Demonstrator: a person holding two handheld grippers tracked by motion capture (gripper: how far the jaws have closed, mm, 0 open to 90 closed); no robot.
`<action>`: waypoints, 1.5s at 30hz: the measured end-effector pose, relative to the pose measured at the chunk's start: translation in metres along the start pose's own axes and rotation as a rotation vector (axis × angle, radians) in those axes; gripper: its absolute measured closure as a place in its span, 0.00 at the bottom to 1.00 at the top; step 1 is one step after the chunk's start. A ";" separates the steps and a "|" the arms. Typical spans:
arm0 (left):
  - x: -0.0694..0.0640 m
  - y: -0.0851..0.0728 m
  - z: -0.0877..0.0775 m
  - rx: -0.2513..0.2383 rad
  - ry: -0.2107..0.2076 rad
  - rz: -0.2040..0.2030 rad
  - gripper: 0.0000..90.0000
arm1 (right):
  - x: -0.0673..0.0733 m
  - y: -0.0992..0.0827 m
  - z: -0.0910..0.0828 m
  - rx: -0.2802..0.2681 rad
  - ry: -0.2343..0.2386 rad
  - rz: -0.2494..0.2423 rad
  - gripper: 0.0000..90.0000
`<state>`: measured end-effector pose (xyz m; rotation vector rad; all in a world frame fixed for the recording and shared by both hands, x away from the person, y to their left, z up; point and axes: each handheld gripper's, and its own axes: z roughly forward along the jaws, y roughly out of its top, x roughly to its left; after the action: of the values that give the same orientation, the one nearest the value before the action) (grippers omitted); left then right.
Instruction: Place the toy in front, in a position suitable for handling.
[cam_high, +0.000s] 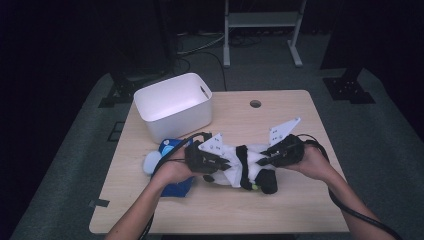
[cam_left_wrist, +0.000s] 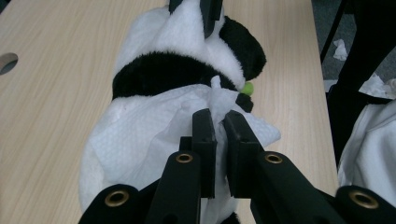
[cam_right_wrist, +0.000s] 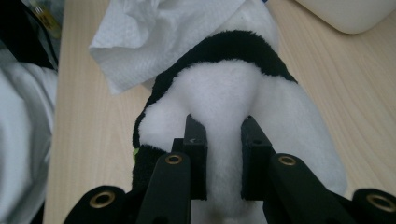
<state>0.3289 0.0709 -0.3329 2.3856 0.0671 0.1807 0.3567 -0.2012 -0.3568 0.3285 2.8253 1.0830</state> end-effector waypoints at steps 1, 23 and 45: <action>0.000 0.001 -0.001 0.000 -0.001 0.003 0.93 | -0.002 -0.001 -0.002 -0.010 0.011 0.010 0.85; -0.010 0.013 -0.020 -0.031 0.006 0.040 0.93 | -0.016 -0.003 -0.018 -0.102 0.224 0.160 0.85; -0.002 -0.010 0.011 0.069 -0.004 -0.005 0.93 | -0.036 -0.006 0.006 -0.121 0.264 0.268 0.75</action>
<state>0.3288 0.0710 -0.3480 2.4546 0.0791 0.1733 0.3921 -0.2101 -0.3651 0.6086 2.9856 1.4417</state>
